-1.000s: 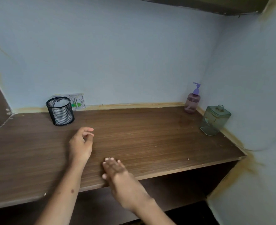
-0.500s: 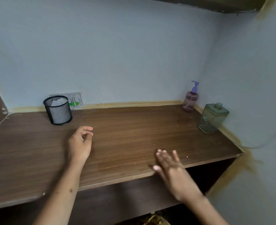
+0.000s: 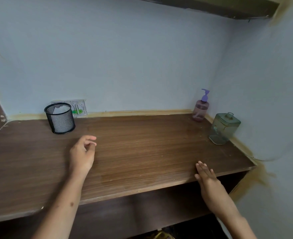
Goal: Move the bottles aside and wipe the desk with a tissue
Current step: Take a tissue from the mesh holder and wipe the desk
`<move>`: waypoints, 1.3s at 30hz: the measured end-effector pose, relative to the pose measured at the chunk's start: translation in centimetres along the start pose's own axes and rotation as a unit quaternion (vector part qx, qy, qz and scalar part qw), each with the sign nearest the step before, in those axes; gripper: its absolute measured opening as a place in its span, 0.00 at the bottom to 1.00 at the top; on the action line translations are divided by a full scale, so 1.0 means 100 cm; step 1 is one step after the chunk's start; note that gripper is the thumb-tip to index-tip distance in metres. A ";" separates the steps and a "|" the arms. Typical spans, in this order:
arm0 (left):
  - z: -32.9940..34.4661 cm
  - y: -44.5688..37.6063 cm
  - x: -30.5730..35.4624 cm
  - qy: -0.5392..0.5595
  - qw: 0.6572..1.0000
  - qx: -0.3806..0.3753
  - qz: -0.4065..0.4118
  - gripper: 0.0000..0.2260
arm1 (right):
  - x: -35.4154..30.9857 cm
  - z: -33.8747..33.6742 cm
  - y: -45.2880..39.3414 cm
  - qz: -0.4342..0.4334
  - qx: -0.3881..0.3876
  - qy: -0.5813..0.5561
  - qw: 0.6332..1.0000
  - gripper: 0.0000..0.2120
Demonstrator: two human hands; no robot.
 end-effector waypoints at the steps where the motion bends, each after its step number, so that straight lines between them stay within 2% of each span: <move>1: 0.000 0.000 0.000 -0.001 1.000 0.001 0.002 0.10 | -0.003 0.005 0.000 0.001 -0.008 -0.001 1.000 0.23; 3: 0.000 0.000 0.001 -0.005 1.000 -0.001 0.000 0.10 | -0.015 0.021 0.004 -0.007 -0.034 0.028 0.999 0.24; 6: -0.001 0.000 0.001 -0.009 1.000 -0.002 -0.004 0.10 | -0.041 0.040 0.009 -0.011 -0.033 0.051 0.998 0.26; 8: -0.001 0.000 0.000 -0.008 1.000 -0.002 -0.006 0.10 | -0.057 0.071 0.011 -0.010 -0.101 0.112 0.988 0.28; 11: -0.001 0.000 -0.002 -0.006 1.000 -0.003 -0.008 0.11 | -0.098 0.091 0.019 -0.043 -0.101 0.143 0.984 0.27; 13: -0.001 0.000 -0.001 -0.007 1.000 -0.004 -0.008 0.11 | -0.135 0.088 0.025 -0.069 -0.090 0.096 0.989 0.34; 14: -0.001 0.000 -0.001 -0.007 1.000 -0.004 -0.007 0.12 | -0.151 0.093 0.026 -0.112 -0.082 0.083 0.987 0.36; 16: 0.000 0.000 -0.002 -0.003 1.000 -0.007 -0.008 0.12 | -0.172 0.109 0.032 -0.138 -0.158 -0.009 0.978 0.30; 17: 0.001 0.000 -0.003 -0.001 1.000 -0.009 -0.009 0.13 | -0.180 0.109 0.029 -0.139 -0.169 -0.072 0.973 0.31; 19: 0.001 0.000 -0.004 -0.003 1.000 -0.012 -0.008 0.13 | -0.182 0.092 0.020 -0.129 -0.109 -0.191 0.967 0.33; 22: 0.001 0.002 -0.003 -0.005 1.000 -0.015 -0.005 0.13 | -0.169 0.066 0.006 -0.123 0.001 -0.231 0.965 0.26; 25: 0.002 0.002 -0.003 0.002 1.000 -0.018 -0.004 0.12 | -0.164 0.066 0.003 -0.130 0.005 -0.195 0.972 0.23; 28: 0.002 0.001 -0.002 0.005 1.000 -0.017 -0.005 0.12 | -0.172 0.087 0.009 -0.144 -0.057 -0.146 0.977 0.23; 30: 0.002 0.001 -0.002 0.007 1.000 -0.015 -0.002 0.12 | -0.181 0.102 0.016 -0.157 -0.094 -0.114 0.977 0.20; 33: 0.002 0.000 -0.002 0.007 1.000 -0.013 0.005 0.13 | -0.201 0.116 0.024 -0.148 -0.114 -0.031 0.982 0.37; 35: 0.003 0.000 -0.003 0.009 1.000 -0.014 0.005 0.13 | -0.211 0.133 0.030 -0.145 -0.147 0.018 0.978 0.37; 39: 0.003 -0.001 -0.002 0.007 1.000 -0.009 0.008 0.13 | -0.234 0.155 0.038 -0.184 -0.165 0.052 0.968 0.35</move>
Point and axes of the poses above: each hand's wrist, its own y-axis away from the middle knuckle, its own z-axis out of the palm, x = y × z, the point moved 10 cm from there along -y, towards the middle knuckle, and after that the axes turned 14 degrees about -y, right-handed, at the moved point
